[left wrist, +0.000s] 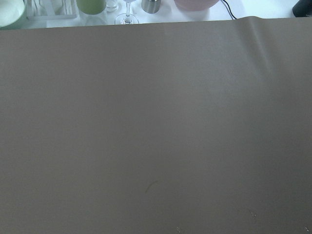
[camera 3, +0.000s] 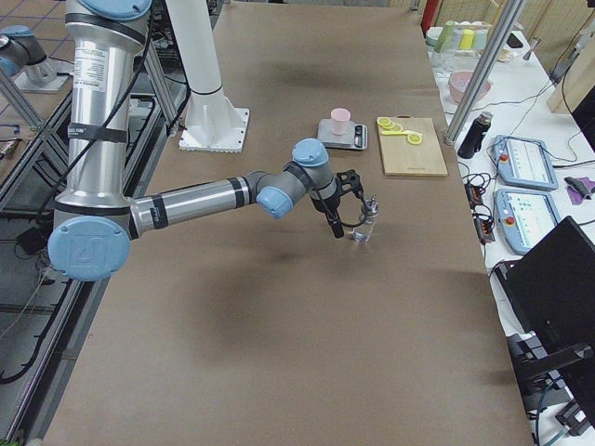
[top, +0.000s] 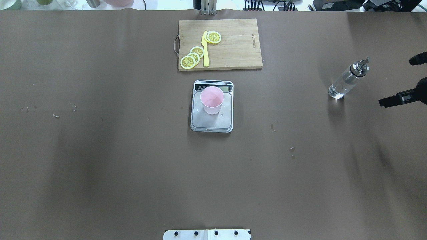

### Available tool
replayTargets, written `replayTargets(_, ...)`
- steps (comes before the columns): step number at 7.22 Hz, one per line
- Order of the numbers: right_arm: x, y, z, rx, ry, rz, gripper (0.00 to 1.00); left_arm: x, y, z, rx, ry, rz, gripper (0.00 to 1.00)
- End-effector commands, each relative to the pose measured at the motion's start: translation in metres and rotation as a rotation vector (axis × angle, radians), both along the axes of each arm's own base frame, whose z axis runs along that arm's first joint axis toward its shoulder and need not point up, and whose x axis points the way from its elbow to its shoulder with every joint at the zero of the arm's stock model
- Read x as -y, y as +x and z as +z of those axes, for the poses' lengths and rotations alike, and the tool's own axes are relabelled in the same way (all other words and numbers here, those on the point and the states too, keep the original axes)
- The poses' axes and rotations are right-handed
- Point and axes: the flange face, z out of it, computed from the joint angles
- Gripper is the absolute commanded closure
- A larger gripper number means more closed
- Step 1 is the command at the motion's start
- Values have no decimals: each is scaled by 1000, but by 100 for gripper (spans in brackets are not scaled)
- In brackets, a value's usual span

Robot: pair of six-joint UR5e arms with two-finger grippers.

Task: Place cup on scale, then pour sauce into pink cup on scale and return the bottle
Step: 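Open the right gripper and withdraw it away from the bottle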

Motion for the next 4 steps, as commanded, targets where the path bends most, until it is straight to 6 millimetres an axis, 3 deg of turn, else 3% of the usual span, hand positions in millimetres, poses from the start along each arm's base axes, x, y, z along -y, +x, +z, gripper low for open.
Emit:
replayTargets(1,-7,74,8,121,-87,57,0,-1,-4,1,2,4,-3,3)
replayTargets(2,-5,101,17,129,-92,90,0,-1,-5,1,3,6,-4,3)
replayTargets(4,11,145,31,57,-104,45,0,-2,-26,5,16,26,-18,3)
